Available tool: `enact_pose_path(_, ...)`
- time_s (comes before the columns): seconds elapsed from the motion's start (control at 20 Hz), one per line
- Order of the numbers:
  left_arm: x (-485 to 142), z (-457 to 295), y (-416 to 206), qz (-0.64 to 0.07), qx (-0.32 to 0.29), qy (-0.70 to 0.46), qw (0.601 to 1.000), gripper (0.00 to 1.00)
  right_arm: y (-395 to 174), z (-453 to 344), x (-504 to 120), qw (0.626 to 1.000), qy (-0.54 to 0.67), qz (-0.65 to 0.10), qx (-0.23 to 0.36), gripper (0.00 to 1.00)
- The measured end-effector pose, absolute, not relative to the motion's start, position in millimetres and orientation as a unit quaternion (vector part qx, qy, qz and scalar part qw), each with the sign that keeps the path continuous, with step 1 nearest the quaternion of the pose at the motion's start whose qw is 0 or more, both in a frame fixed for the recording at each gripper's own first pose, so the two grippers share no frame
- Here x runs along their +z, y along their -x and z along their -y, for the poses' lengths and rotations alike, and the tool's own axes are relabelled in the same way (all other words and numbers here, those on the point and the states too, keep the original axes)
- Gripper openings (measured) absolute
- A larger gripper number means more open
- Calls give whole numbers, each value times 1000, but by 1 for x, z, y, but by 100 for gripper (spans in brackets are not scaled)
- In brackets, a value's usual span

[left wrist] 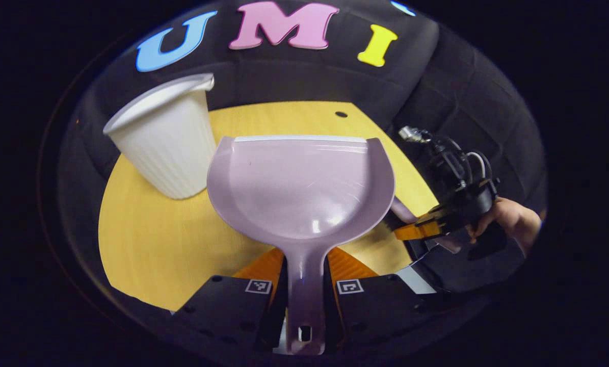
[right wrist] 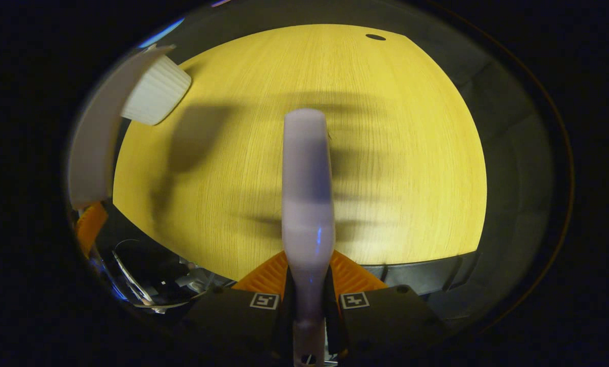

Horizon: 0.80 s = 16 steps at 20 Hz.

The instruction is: Pick up the small broom and dustpan from the desktop, sweep the trash into the dustpan with the broom, and then empty the trash into the garbage bin.

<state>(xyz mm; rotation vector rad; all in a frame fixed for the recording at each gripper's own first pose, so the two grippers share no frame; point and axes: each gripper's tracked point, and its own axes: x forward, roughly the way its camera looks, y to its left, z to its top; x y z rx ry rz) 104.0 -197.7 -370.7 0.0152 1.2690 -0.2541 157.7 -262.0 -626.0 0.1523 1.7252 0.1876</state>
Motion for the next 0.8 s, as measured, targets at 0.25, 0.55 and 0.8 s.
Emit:
enact_pose_path(0.25, -402, 206, -105, -624, -63, 4, 779, 30, -158, 261, -625, 639, -41, -764, 76, 29)
enact_pose_path(0.55, -411, 204, -94, -645, -32, 39, 762, 30, -170, 256, -624, 655, -13, -753, 65, 30)
enact_pose_path(0.8, -400, 217, -92, -644, -34, 22, 764, 32, -169, 247, -636, 648, -13, -759, 61, 29)
